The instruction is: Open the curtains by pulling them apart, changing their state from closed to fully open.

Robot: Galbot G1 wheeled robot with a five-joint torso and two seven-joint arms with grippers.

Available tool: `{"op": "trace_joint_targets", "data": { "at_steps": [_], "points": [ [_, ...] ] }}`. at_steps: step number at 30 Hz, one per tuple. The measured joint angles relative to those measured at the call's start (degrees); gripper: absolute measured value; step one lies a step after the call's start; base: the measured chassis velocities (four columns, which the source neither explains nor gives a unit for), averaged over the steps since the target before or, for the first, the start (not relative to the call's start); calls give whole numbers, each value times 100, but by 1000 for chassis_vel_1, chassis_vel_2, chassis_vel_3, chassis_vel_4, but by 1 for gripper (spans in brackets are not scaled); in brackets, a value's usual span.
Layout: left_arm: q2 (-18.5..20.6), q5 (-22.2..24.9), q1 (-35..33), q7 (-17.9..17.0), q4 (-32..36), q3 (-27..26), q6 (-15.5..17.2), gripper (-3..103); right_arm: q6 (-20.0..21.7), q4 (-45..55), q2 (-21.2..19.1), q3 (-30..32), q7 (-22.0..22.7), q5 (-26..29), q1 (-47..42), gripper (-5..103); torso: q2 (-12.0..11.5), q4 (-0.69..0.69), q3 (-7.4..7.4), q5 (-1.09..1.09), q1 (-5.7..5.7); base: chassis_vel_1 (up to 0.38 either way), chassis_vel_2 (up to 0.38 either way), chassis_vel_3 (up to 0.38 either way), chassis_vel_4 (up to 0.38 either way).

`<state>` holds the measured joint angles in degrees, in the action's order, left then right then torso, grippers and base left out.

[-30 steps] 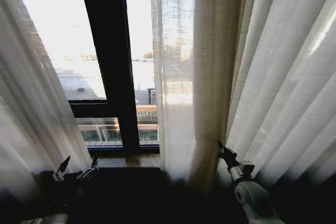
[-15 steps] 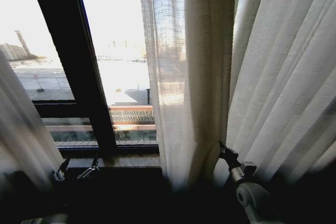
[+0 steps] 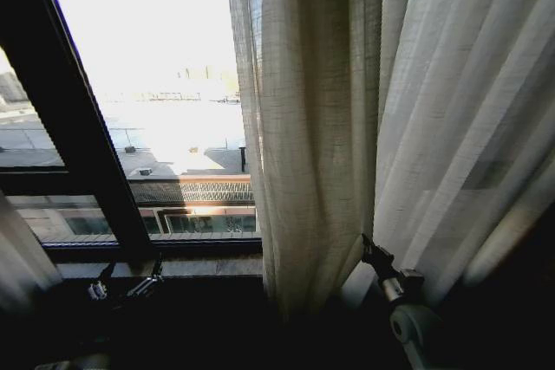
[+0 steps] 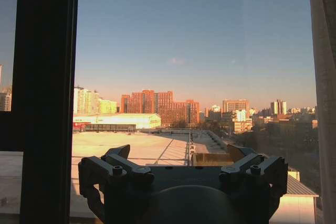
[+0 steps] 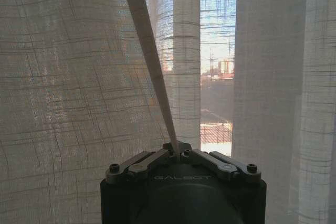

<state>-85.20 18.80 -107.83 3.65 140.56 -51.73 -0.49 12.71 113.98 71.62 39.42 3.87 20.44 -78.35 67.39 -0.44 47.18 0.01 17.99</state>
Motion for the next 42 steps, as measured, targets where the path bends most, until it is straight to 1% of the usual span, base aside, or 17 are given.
{"op": "trace_joint_targets", "data": {
  "at_steps": [28, 36, 40, 42],
  "points": [
    [28, 41, 23, 22, -44, 15, -1, 100, -2, 17, 68, 2, -12, -71, -66, 0, 0, 0, 0, 0, 0, -349, -350, 350, 358],
    [33, 47, 5, 26, -49, 14, -54, 100, -7, 78, 93, 9, -34, -87, -123, 0, -1, 0, 0, 0, 1, -352, -346, 374, 356],
    [34, 76, -10, 36, -58, 9, -86, 100, -147, 79, 140, -4, 13, -203, -118, 0, 0, -1, 0, -2, 0, -351, -364, 345, 363],
    [27, 87, -37, 42, -63, 1, -107, 100, -217, 51, 158, -15, 75, -232, -93, 0, -1, 2, 0, 1, 0, -307, -336, 298, 343]
  ]
}}
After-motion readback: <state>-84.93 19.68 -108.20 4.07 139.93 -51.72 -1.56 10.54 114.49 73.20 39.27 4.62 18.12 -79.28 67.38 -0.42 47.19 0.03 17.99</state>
